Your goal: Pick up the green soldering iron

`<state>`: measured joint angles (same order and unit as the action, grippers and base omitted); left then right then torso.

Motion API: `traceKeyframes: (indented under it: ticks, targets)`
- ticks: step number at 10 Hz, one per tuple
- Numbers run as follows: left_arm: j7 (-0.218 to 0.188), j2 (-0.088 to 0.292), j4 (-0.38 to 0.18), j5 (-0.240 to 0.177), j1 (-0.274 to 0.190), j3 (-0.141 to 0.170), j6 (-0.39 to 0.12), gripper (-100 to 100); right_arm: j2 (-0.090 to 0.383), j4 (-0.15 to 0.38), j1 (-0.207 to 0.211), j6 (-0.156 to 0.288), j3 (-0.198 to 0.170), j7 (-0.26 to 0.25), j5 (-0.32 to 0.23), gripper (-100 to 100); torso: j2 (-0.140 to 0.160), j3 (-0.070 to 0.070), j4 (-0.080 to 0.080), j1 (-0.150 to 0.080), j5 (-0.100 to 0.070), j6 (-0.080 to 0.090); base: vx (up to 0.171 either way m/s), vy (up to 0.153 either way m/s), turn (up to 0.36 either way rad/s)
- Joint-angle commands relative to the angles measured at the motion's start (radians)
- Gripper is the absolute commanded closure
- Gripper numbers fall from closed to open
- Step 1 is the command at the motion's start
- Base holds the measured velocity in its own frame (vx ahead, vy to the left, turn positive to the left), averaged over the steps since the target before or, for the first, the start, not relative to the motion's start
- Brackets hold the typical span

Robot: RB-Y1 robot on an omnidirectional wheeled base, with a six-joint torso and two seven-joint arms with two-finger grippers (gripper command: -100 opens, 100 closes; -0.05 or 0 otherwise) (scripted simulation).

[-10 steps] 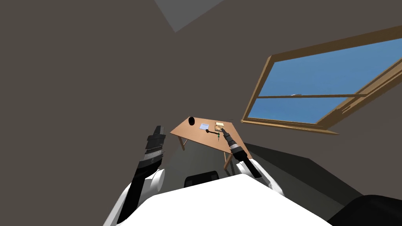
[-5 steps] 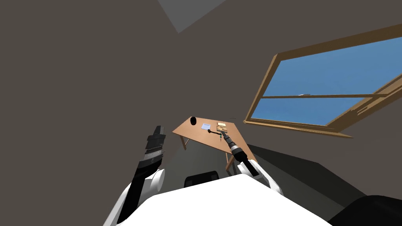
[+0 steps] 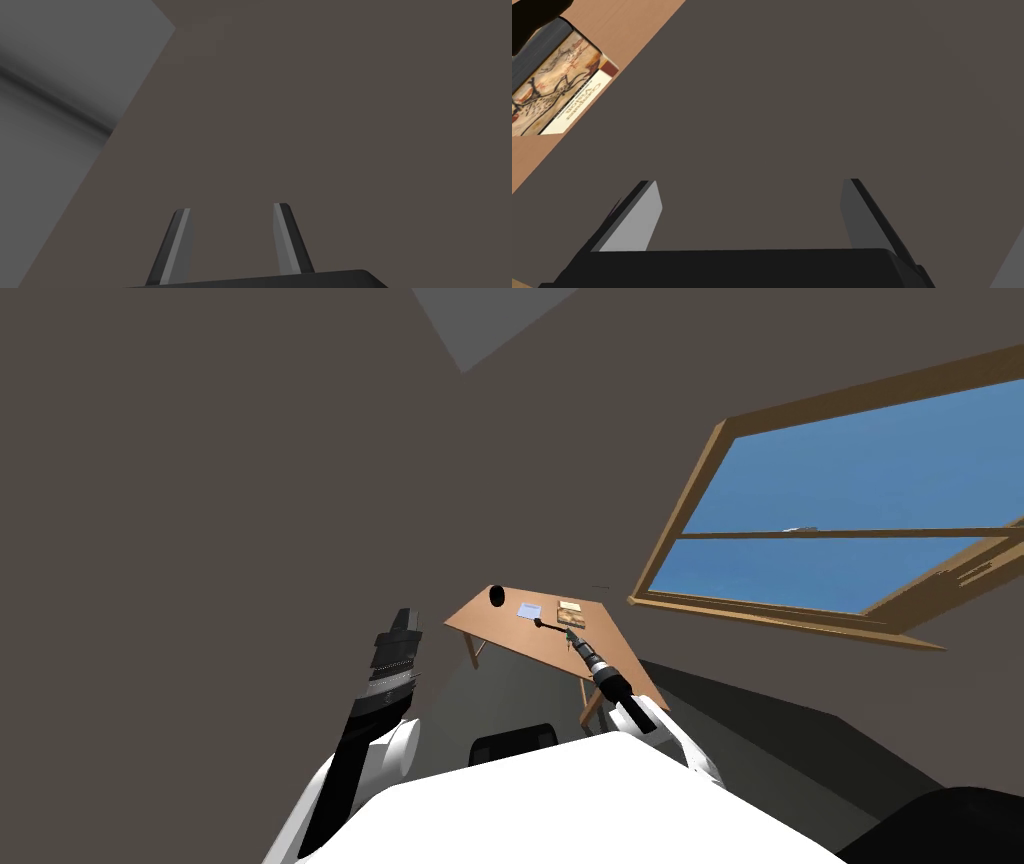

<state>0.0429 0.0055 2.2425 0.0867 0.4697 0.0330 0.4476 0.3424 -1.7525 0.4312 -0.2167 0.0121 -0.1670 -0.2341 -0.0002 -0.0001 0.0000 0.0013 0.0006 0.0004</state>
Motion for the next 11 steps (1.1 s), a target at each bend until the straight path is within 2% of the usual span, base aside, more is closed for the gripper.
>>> traceKeyframes:
  ticks: [1,2,3,5,6,8,9,10,11]
  targets:
    - [0.000,0.000,0.000,0.000,0.000,0.000,0.000,0,0.016,0.050,-0.022,0.019,0.011,0.000,-0.032,-100,0.000,0.000,0.000,0.000,0.000,0.000,0.009,0.035,0.073]
    - [0.000,0.000,0.000,0.000,0.000,0.000,0.000,0,0.016,0.073,-0.022,0.019,0.011,0.000,-0.032,-100,0.000,0.000,0.000,0.001,0.000,0.000,0.014,0.037,0.067]
    - [0.000,0.000,0.000,0.000,0.000,0.000,0.000,0,0.030,0.097,-0.043,0.039,0.022,-0.001,-0.064,-100,0.000,0.000,0.000,0.001,0.000,0.000,0.028,0.056,0.120]
    - [0.000,0.000,0.000,0.000,0.000,0.000,0.000,0,0.030,0.139,-0.043,0.039,0.022,-0.001,-0.064,-100,-0.001,-0.001,0.000,0.001,0.000,0.000,0.020,0.031,0.009]
    - [0.000,0.000,0.000,0.000,0.000,0.000,0.000,0,0.043,0.177,-0.066,0.059,0.034,-0.001,-0.097,-100,0.000,0.000,0.000,0.000,0.000,0.000,0.020,0.035,0.097]
    - [0.000,0.000,0.000,0.000,0.000,0.000,0.000,0,0.043,0.208,-0.066,0.059,0.034,-0.001,-0.097,-100,-0.001,0.000,0.000,0.000,0.000,0.000,0.014,0.022,0.023]
    - [0.000,0.000,0.000,0.000,0.000,0.000,0.000,0,0.055,0.239,-0.091,0.080,0.046,0.001,-0.129,-100,0.000,0.000,0.000,0.000,0.000,0.000,0.025,0.032,0.096]
    - [0.000,0.000,0.000,0.000,0.000,0.000,0.000,0,0.055,0.274,-0.091,0.080,0.046,0.001,-0.129,-100,-0.001,0.000,0.000,0.000,0.000,-0.001,0.026,0.031,0.058]
    - [0.000,0.000,0.000,0.000,0.000,0.000,0.000,0,0.067,0.302,-0.117,0.100,0.058,0.003,-0.162,-100,-0.001,-0.001,0.000,0.000,0.000,0.000,0.030,0.041,0.083]
